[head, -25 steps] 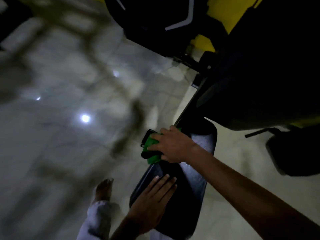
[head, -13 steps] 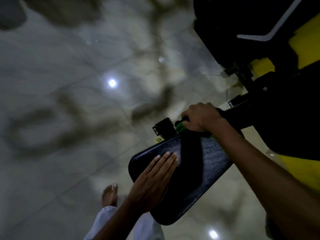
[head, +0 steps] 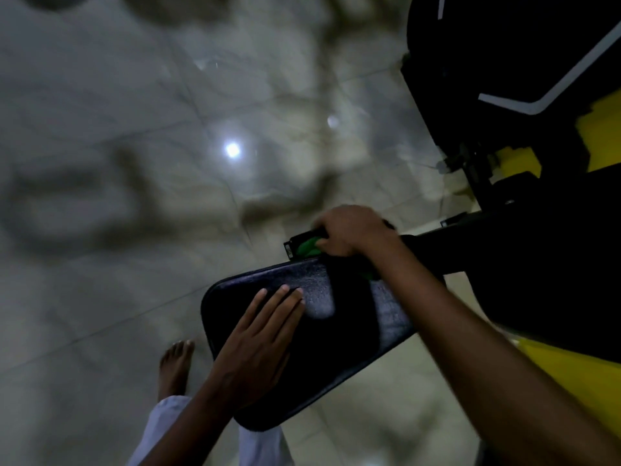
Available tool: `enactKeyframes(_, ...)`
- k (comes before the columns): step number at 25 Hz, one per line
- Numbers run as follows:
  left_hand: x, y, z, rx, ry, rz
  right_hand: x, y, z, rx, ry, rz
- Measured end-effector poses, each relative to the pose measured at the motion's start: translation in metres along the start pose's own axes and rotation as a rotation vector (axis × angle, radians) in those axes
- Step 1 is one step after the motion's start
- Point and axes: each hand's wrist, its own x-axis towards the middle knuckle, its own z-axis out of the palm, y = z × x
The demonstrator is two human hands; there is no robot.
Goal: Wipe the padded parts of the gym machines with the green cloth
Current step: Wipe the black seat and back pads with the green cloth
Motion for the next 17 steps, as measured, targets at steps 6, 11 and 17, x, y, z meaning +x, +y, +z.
enactKeyframes(6,0.002,-0.001,0.001,-0.03,0.026,-0.008,-0.008,-0.005,0.01,0.007,0.153,-0.081)
enactKeyframes(11,0.006,0.002,0.001,-0.028,0.044,-0.037,-0.02,0.051,0.029,-0.042,0.222,0.366)
enactKeyframes(17,0.007,-0.002,-0.002,-0.052,0.043,0.004,-0.03,0.073,0.053,0.371,0.622,0.577)
